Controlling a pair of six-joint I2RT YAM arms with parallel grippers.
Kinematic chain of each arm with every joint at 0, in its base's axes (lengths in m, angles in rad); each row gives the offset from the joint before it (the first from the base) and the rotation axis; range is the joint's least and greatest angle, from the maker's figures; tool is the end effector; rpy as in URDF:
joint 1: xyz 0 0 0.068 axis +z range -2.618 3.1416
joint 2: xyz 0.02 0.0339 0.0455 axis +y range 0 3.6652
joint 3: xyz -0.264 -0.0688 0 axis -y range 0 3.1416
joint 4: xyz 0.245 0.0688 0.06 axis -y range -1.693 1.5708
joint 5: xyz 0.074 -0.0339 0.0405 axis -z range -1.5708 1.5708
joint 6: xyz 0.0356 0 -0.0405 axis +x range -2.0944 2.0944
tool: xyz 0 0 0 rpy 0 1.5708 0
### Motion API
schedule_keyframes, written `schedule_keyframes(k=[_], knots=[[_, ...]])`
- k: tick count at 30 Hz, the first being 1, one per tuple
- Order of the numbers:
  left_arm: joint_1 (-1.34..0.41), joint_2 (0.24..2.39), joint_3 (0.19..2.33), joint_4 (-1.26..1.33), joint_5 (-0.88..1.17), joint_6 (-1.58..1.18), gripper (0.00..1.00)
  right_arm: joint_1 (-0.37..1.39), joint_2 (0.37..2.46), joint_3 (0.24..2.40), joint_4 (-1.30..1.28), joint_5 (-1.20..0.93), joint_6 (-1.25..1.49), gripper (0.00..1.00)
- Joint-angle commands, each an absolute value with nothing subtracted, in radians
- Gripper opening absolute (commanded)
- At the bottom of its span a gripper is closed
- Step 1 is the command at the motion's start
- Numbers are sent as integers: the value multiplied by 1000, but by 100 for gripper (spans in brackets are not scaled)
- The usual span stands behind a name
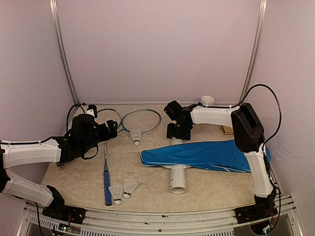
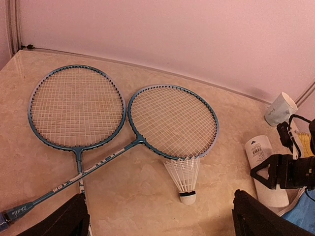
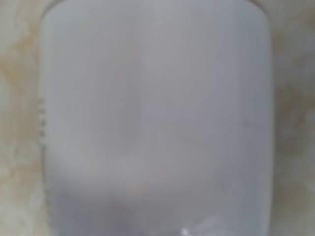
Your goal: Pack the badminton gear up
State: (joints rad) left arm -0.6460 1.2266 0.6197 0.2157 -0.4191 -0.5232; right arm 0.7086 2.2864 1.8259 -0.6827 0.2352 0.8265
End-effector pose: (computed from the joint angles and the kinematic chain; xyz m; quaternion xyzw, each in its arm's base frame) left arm 0.2202 -0.1479 0.2310 -0.0656 0.8184 -0.1561 0.5491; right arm 0.3732 0.3089 0.1588 0.0820 0.9673 0.0638 0.2312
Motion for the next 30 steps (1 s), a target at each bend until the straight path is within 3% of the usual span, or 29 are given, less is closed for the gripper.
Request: schedule_keyframes(k=[1, 9, 18, 27, 30], knots=[[-653, 1225, 617, 241, -421, -526, 99, 715, 2224, 1788, -559, 331, 794, 67], [-661, 1202, 595, 276, -412, -531, 99, 715, 1979, 1594, -135, 468, 644, 58], [-673, 1169, 591, 290, -422, -510, 99, 715, 1792, 1434, 275, 471, 416, 57], [-675, 1084, 590, 294, -406, -408, 99, 715, 1609, 1282, 502, 360, 180, 46], [-675, 1044, 609, 281, -331, -330, 99, 716, 1540, 1250, 522, 206, 44, 44]])
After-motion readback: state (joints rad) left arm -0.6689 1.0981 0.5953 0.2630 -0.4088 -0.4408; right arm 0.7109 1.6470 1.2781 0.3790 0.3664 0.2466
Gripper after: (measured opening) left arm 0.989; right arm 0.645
